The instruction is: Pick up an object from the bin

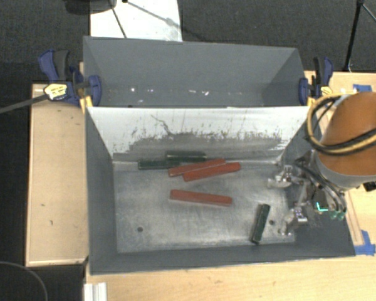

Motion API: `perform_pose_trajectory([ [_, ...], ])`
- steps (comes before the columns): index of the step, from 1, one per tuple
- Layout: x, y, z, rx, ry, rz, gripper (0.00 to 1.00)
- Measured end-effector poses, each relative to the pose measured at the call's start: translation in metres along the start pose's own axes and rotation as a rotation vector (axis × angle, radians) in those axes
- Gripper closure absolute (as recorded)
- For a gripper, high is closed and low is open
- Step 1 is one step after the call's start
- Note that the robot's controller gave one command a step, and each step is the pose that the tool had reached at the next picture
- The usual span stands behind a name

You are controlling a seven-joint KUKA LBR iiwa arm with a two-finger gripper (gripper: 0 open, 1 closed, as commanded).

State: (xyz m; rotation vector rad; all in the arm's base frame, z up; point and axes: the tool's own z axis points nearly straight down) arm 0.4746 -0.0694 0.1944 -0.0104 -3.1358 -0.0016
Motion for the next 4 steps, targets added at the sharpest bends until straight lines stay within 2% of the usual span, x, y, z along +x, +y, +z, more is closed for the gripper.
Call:
perform_pose_trajectory([
  [1,-0.002,0.000,-0.004,0.001,-0.008,-0.003,0.00],
  [2,-0.009,0.006,0.049,0.004,-0.015,-0.237,0.00],
  [3,-0.012,0.008,0.124,0.005,-0.023,-0.360,0.00],
  [4,-0.008,0.005,0.084,0.001,-0.005,-0.639,0.00],
])
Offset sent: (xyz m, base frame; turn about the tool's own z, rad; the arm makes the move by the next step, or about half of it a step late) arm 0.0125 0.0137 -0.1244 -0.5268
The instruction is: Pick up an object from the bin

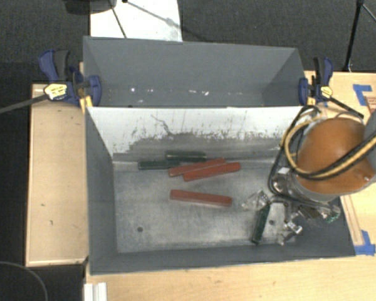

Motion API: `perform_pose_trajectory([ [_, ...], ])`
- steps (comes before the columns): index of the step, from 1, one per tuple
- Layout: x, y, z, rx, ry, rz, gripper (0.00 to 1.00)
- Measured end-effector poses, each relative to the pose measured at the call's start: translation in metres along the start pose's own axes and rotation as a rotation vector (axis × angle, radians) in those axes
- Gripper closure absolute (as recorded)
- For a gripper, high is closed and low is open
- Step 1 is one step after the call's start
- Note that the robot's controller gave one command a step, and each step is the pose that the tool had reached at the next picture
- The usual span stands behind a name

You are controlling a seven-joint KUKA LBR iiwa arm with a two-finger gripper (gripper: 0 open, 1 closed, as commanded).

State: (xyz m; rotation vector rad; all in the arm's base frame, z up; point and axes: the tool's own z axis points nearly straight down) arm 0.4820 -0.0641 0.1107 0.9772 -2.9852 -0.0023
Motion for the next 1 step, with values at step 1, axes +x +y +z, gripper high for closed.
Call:
perform_pose_trajectory([
  [1,0.0044,-0.0053,0.0117,0.004,-0.003,-0.199,0.00],
])
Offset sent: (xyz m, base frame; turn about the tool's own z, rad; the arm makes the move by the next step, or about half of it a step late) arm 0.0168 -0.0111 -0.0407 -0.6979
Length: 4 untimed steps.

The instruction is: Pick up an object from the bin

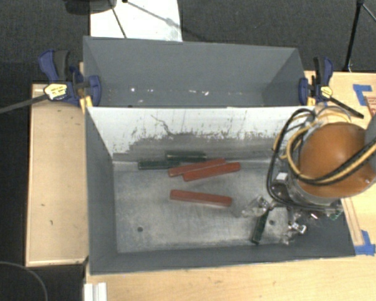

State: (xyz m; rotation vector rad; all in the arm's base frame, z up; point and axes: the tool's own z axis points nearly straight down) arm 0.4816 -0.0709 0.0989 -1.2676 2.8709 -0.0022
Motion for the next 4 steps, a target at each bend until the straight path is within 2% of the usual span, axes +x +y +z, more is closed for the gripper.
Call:
perform_pose_trajectory([
  [1,-0.010,-0.015,0.027,-0.006,0.001,-0.497,1.00],
  [3,-0.010,-0.014,0.025,-0.006,0.001,-0.497,1.00],
  [4,-0.009,-0.012,0.011,-0.013,0.002,-0.496,1.00],
])
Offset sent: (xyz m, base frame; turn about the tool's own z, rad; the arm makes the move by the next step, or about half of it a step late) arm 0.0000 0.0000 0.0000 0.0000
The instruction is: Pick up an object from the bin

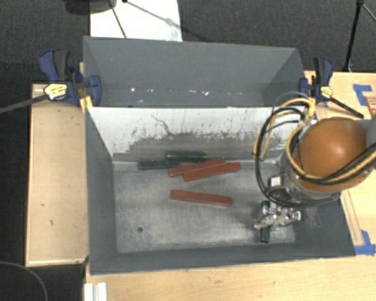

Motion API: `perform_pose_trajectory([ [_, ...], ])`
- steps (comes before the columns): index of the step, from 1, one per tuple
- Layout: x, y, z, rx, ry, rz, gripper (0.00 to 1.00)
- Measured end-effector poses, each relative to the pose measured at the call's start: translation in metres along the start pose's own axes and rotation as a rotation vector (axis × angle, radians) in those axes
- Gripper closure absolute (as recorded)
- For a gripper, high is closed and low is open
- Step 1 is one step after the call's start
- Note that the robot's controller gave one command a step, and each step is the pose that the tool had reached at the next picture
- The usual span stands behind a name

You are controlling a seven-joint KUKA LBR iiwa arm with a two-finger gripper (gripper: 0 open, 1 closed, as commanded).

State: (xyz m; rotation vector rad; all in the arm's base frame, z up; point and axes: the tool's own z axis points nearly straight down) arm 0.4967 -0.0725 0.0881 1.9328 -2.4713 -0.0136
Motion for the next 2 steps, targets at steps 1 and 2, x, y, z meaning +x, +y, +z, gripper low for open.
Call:
perform_pose_trajectory([
  [1,0.000,0.000,-0.025,0.002,0.000,0.000,1.00],
  [2,0.000,-0.001,-0.045,0.006,0.000,0.001,1.00],
])
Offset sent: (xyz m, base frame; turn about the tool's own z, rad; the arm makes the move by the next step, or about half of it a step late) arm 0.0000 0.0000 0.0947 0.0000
